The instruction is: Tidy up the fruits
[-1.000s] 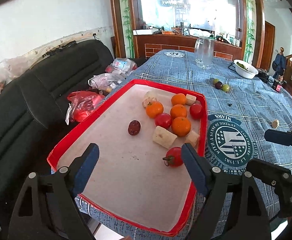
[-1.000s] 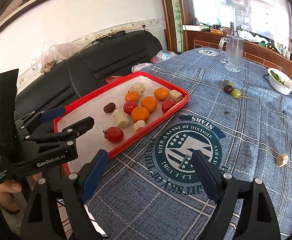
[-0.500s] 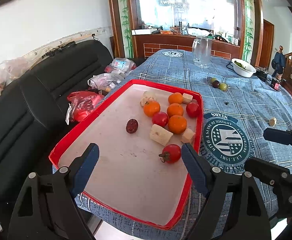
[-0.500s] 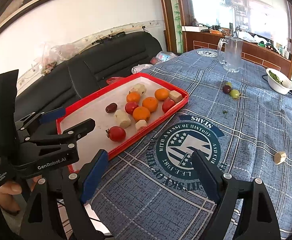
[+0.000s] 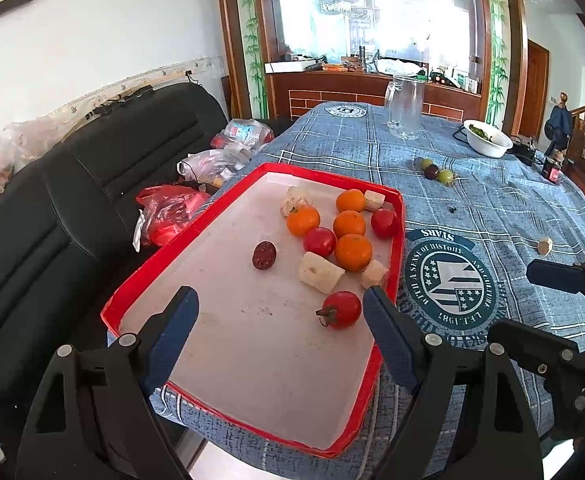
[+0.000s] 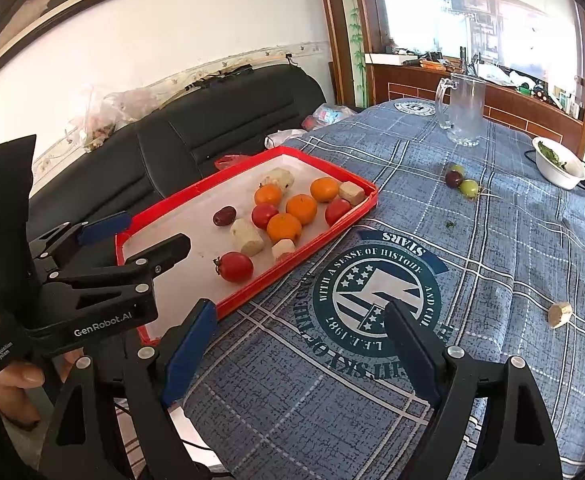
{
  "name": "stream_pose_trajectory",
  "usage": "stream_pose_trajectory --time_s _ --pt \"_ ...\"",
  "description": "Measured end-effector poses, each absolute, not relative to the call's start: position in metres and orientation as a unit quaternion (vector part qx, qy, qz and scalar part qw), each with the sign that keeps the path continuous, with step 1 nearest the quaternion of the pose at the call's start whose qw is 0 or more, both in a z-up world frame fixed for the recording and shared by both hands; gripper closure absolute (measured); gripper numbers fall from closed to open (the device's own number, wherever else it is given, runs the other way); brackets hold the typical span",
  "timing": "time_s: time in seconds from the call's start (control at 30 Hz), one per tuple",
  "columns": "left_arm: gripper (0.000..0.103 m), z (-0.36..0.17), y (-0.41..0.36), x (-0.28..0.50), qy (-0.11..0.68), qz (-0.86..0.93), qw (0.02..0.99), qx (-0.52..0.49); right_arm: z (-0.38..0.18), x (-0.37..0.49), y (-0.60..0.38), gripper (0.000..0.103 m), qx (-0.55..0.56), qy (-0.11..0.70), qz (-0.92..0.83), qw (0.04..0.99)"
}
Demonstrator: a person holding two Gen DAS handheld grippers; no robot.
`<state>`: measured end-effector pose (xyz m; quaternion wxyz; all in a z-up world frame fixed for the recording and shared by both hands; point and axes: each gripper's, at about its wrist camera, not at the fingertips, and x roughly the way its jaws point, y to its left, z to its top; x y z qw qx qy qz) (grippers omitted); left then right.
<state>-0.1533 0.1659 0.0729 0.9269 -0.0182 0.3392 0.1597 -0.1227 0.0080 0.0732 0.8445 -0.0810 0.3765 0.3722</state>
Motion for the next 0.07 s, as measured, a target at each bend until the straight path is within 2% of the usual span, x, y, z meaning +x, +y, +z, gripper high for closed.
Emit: stream_pose_trajectory --time_s 0.07 --pt "0.018 0.0724 0.1654 -0.1529 0.341 0.156 0.927 -0.02 0.0728 -0.1218 0.0074 0.016 -0.08 0.378 0.371 0.844"
